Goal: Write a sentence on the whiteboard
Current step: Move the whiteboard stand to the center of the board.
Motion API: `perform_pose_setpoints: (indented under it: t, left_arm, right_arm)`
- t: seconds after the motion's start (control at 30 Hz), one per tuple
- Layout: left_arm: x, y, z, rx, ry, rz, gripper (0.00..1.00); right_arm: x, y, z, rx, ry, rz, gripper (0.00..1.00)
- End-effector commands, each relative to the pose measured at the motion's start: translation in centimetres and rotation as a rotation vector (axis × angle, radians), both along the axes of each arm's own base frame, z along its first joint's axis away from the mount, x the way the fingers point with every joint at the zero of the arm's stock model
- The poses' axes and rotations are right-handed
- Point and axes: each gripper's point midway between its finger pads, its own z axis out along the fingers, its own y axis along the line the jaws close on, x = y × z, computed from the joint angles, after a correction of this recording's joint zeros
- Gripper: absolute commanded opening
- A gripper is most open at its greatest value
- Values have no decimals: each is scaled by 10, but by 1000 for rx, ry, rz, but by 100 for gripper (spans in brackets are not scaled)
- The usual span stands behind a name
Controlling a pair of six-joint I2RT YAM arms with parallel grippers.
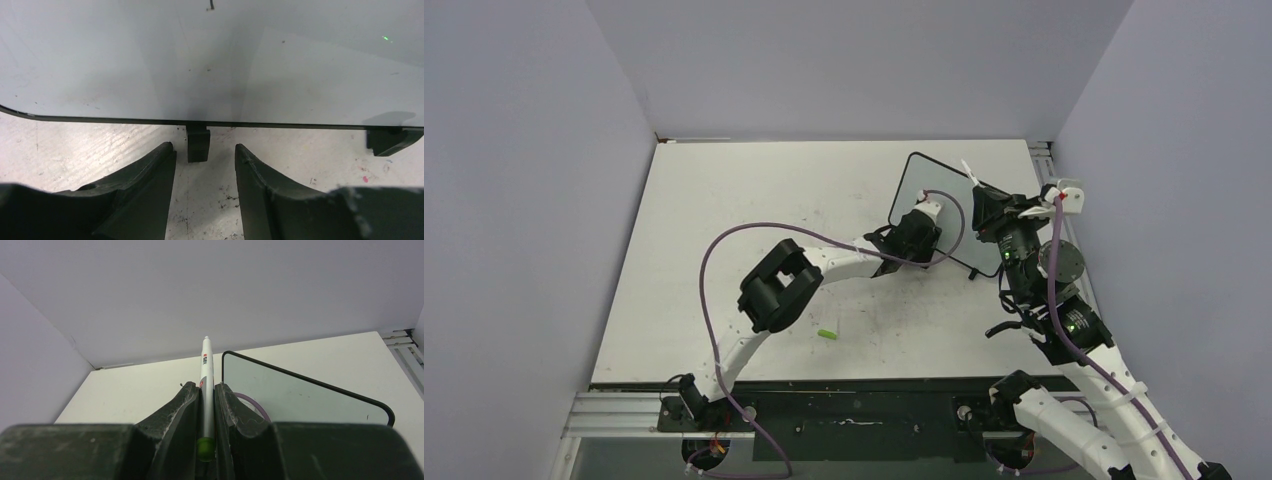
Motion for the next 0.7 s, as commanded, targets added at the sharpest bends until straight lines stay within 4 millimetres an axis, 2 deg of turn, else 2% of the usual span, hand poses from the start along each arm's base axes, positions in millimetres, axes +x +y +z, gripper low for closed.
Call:
perform_pose_setpoints:
  t: [0.0, 0.1, 0.43, 0.67]
  left_arm:
    - [10, -6, 14, 8, -51, 17, 44]
    - [10, -8, 12, 8, -47, 12, 36]
    - [16, -11, 6, 34, -57, 10, 35]
    - [19, -7, 2, 50, -57, 46, 14]
  right_arm:
    - [-1, -3, 6, 3, -21, -15, 5]
    - [-1, -2, 4, 3, -16, -13, 5]
    - [1, 0, 0, 2, -3, -9, 5]
    - [2, 0, -2, -1, 2, -12, 5]
